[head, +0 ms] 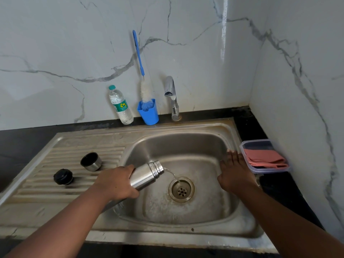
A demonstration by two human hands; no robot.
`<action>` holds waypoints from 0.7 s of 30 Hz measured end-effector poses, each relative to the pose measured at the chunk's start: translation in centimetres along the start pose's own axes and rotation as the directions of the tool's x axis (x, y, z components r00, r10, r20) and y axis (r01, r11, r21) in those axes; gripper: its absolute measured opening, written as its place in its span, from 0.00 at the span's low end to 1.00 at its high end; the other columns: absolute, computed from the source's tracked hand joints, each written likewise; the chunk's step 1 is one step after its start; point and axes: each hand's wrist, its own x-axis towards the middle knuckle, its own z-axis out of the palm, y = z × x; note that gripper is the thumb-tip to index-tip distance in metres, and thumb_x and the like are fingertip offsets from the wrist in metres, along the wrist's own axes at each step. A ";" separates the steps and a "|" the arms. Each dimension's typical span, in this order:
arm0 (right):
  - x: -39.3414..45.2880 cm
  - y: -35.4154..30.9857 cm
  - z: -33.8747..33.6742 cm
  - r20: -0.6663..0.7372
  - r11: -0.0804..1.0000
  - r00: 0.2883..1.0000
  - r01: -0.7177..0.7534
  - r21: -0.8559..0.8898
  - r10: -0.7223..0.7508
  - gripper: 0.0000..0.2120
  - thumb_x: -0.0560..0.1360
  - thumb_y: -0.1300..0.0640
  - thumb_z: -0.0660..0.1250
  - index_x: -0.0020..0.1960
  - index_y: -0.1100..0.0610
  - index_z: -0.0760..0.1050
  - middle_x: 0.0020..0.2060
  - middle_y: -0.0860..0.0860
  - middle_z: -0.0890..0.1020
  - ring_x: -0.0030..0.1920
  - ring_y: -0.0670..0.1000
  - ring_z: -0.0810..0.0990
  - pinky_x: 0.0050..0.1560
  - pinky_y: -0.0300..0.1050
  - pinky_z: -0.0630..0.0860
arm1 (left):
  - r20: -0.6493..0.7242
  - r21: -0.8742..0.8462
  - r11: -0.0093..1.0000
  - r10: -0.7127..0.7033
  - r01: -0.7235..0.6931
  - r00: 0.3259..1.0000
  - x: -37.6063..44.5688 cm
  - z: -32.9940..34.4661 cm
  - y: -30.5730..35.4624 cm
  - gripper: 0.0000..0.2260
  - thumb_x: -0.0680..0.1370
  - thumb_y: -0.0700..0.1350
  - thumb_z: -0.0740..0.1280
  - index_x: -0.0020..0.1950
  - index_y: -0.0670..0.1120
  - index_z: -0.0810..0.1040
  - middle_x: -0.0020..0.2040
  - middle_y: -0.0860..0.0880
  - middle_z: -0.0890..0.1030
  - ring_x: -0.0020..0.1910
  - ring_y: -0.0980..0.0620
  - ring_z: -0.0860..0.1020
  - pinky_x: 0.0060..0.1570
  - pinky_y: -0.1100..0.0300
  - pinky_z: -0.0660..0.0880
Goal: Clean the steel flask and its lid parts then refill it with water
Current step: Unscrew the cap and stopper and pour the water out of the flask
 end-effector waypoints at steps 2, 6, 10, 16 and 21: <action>0.8 0.5 1.8 -0.021 0.998 0.999 0.039 0.039 -0.038 0.30 0.63 0.48 0.52 0.47 0.64 0.84 0.56 0.71 0.78 0.57 0.70 0.78 0.63 0.63 0.68 | 0.005 0.006 1.000 0.004 -0.004 1.000 -0.1 -0.1 0.2 0.31 0.62 0.66 0.69 0.61 0.57 0.70 0.53 0.55 0.79 0.50 0.51 0.79 0.41 0.58 0.69; -0.3 0.0 -0.5 0.033 0.998 0.999 0.013 -0.054 -0.012 0.35 0.69 0.47 0.46 0.68 0.63 0.72 0.71 0.71 0.62 0.73 0.69 0.60 0.71 0.58 0.44 | 0.004 0.019 1.000 0.006 -0.006 1.000 -0.1 -0.1 0.4 0.31 0.62 0.66 0.69 0.61 0.57 0.70 0.54 0.55 0.79 0.51 0.50 0.79 0.40 0.58 0.68; -0.3 0.0 0.0 -0.013 0.998 1.000 0.005 -0.056 -0.006 0.37 0.68 0.46 0.43 0.66 0.63 0.74 0.70 0.70 0.64 0.72 0.69 0.63 0.73 0.59 0.48 | 0.011 0.028 1.000 0.011 -0.011 1.000 0.1 -0.1 0.5 0.30 0.62 0.67 0.69 0.60 0.57 0.70 0.54 0.54 0.79 0.50 0.50 0.79 0.40 0.58 0.69; 0.4 0.4 1.4 -0.001 1.000 1.000 -0.026 -0.016 0.026 0.28 0.64 0.49 0.55 0.51 0.64 0.82 0.60 0.70 0.76 0.61 0.69 0.76 0.67 0.56 0.54 | 0.009 0.022 1.000 0.017 -0.017 1.000 0.4 0.2 0.6 0.30 0.61 0.66 0.69 0.60 0.57 0.70 0.53 0.55 0.80 0.50 0.51 0.79 0.41 0.58 0.70; 0.3 0.2 1.2 -0.042 1.000 0.999 -0.006 -0.026 0.004 0.28 0.67 0.50 0.53 0.54 0.65 0.81 0.63 0.71 0.73 0.63 0.70 0.73 0.67 0.58 0.52 | 0.014 0.024 1.000 0.011 -0.011 1.000 0.4 0.1 0.7 0.29 0.61 0.66 0.69 0.59 0.56 0.70 0.52 0.54 0.80 0.49 0.51 0.79 0.39 0.58 0.69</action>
